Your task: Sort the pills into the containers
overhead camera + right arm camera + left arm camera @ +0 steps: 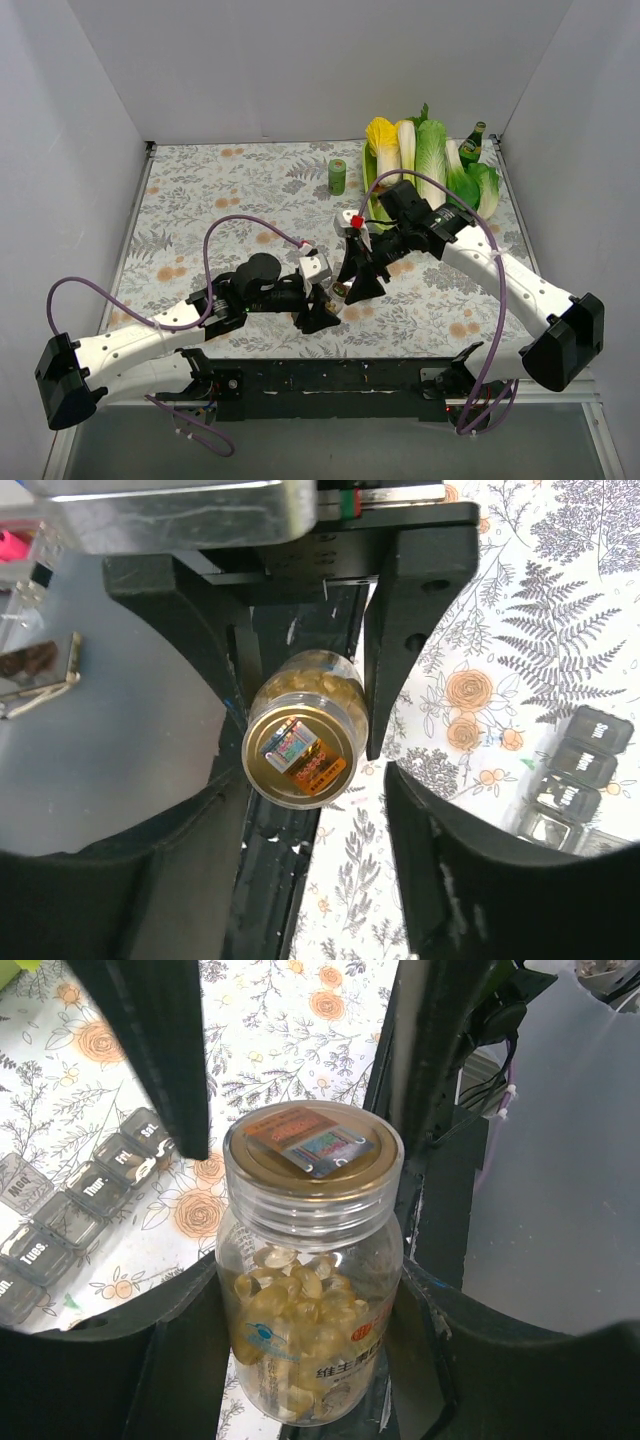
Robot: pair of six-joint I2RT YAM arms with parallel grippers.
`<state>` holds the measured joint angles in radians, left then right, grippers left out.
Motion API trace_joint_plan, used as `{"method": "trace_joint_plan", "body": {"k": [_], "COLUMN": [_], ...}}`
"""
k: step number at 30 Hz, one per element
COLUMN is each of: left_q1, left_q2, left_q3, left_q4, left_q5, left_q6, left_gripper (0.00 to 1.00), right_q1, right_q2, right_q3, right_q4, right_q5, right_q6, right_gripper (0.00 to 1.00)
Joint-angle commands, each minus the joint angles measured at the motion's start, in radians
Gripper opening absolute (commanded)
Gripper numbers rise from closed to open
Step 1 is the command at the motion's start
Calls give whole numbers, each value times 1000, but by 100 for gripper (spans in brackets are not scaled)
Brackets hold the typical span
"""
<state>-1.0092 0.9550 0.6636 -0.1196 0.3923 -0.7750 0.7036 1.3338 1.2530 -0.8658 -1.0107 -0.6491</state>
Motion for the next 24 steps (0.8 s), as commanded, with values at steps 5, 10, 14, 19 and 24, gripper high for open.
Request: {"method": "trace_joint_plan", "body": {"k": [5, 10, 14, 19, 24], "left_q1": [-3, -2, -3, -3, -3], "left_q2": [-9, 24, 54, 74, 76], "left_q3": [8, 25, 36, 44, 47], "left_q4": [37, 43, 54, 66, 78], "left_q5": [-38, -41, -49, -70, -75], "left_q6": [-33, -43, -55, -67, -69], "left_gripper": [0, 0, 0, 0, 0], "right_q1": [-58, -58, -53, -41, -35], "right_q2": [-27, -28, -22, -24, -21], "right_q3": [-59, -67, -64, -86, -102], "right_q4": [177, 214, 243, 251, 261], "right_q5": [-108, -71, -14, 55, 84], "right_q6": [293, 336, 371, 381, 394], "right_gripper": [79, 80, 80, 77, 77]}}
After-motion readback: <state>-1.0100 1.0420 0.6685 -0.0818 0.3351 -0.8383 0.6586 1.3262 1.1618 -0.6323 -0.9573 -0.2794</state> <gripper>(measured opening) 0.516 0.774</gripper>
